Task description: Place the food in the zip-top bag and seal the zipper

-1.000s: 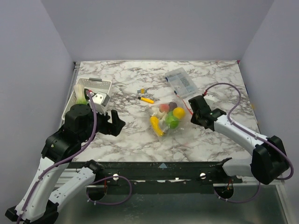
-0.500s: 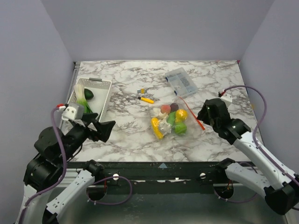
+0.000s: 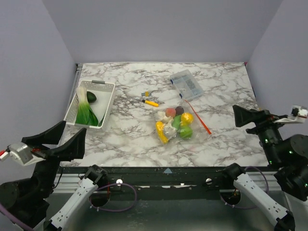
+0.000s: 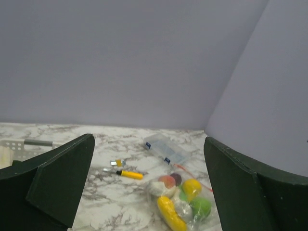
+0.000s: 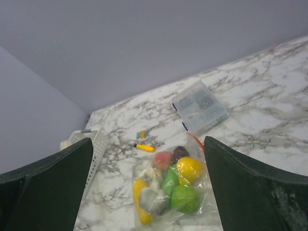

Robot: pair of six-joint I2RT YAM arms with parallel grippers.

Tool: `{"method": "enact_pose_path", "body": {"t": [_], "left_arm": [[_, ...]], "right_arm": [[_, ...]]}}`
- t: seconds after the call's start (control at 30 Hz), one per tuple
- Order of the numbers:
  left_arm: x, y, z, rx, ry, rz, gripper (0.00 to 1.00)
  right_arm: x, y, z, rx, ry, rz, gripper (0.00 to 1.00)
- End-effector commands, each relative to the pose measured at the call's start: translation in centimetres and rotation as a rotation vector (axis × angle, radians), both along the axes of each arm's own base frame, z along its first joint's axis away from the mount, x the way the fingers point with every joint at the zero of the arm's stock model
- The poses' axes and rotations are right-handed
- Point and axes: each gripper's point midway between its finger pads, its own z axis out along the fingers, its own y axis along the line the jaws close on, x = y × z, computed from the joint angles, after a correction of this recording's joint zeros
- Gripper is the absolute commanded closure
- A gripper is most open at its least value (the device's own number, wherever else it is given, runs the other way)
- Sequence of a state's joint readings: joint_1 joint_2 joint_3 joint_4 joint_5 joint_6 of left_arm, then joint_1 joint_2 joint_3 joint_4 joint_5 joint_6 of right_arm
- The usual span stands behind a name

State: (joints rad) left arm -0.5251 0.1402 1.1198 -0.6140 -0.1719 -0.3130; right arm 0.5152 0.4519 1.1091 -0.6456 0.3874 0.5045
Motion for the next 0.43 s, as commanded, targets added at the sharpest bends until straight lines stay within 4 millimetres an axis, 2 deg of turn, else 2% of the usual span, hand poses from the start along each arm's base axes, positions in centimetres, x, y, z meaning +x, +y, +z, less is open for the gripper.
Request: {"method": "enact_pose_path", "body": {"t": [0.0,0.13,0.3,0.4], "left_arm": [[-1.2,2.9,2.2,-0.073,-0.111,0.11,0.01],[-1.1,3.6,2.1,-0.061,-0.109,0.152,0.01],[-0.8,3.6,1.9,-0.072,-0.092,0.155,0.01],[-0.9,3.2,1.9,-0.077,-0.08,0.131,0.01]], "right_arm": [[-2.3,-2.2,1.8,-0.009,-0.082,-0.038,0.0],[-2.4,-3.9,1.6,-0.024,-0.06,-0.123,0.0],[-1.9,-4.3,1.2,-0.024,-0.015,-0.167,0.0],[-1.5,-3.5,0.9,-0.051,0.0,-0.126,0.0]]}}
